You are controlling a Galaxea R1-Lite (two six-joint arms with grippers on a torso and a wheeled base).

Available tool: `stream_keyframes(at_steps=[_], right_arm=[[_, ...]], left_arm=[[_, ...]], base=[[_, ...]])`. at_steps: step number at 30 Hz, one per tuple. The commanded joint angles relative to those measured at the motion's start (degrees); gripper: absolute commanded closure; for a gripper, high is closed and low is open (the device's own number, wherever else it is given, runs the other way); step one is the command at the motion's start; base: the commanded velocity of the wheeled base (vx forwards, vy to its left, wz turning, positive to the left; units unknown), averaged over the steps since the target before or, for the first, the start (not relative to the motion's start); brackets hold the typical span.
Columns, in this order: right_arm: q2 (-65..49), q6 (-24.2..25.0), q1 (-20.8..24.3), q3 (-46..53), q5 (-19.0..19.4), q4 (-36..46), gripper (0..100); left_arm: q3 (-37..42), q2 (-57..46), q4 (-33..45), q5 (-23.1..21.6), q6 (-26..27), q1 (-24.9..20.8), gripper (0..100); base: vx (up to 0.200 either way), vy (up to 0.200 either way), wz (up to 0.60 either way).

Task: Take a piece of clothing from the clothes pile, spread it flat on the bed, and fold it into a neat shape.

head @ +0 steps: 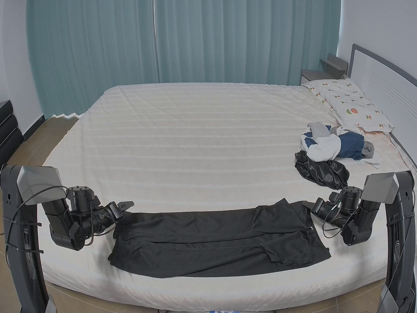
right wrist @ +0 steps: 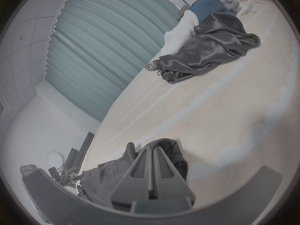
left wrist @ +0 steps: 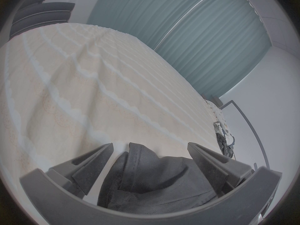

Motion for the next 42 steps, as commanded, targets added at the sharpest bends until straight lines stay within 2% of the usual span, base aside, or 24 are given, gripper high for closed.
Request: stream_keyframes(at_steps=[1,6,7,19,28,42], right_arm=[[0.1,0.0,0.0,0.0,0.0,0.0,100],[0.2,0.0,0.0,0.0,0.0,0.0,100],[0.4,0.0,0.0,0.0,0.0,0.0,100],[0.4,0.1,0.0,-0.2,0.0,-0.3,100],[0.8,0.2,-0.2,-0.2,0.0,-3.0,100],[1.6,0.4,-0.3,-1.9,0.0,-3.0,100]], left_arm=[[0.0,0.9,0.2,0.0,0.7,-0.2,0],[0.0,0.9,0.7,0.0,1.1,-0.9,0],[0.1,1.0,0.8,0.0,2.0,-0.9,100],[1.3,2.2,-0.9,1.2,3.4,0.0,100],[1.3,2.4,-1.6,6.0,1.7,0.5,100],[1.5,2.5,-1.6,6.1,1.2,0.3,100]], base=[[0.000,0.000,0.00],[0.000,0.000,0.00],[0.000,0.000,0.00],[0.000,0.000,0.00],[0.000,0.000,0.00],[0.000,0.000,0.00]])
